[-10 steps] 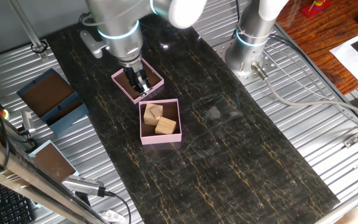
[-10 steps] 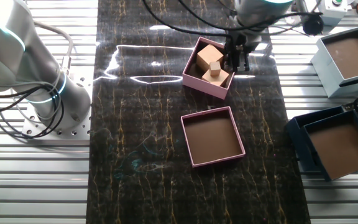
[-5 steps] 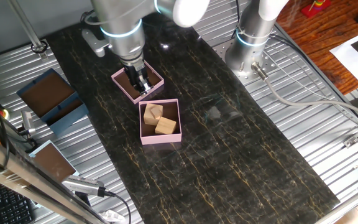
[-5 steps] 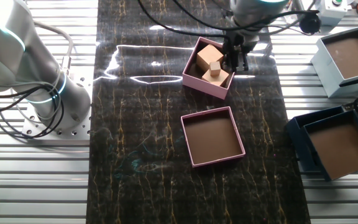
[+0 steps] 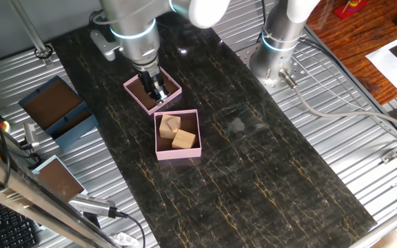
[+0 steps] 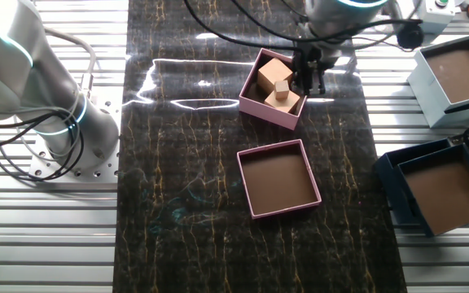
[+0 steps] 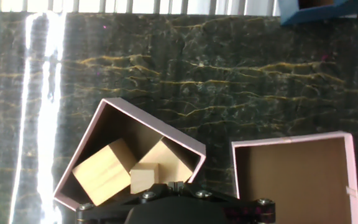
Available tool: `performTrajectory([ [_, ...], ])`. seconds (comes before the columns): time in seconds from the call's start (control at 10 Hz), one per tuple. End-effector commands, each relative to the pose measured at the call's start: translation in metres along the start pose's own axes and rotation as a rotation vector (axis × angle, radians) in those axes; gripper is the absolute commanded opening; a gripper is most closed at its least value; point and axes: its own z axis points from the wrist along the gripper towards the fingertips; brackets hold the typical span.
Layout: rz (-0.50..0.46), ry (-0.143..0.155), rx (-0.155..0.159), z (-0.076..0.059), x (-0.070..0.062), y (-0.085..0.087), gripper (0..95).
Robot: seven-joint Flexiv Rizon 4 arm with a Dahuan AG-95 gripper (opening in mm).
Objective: Take everything out of the gift box
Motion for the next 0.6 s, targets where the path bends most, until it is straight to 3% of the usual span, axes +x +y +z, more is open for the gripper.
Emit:
performTrajectory([
  [0.1, -0.035, 0.003, -0.007, -0.0002, 0.0018, -0.0003, 0.0],
  [0.3, -0.039, 0.047, -0.003, -0.0002, 0.0018, -0.0003, 0.0],
  [0.6, -0.059, 0.054, -0.008, -0.0002, 0.0018, -0.0003, 0.0],
])
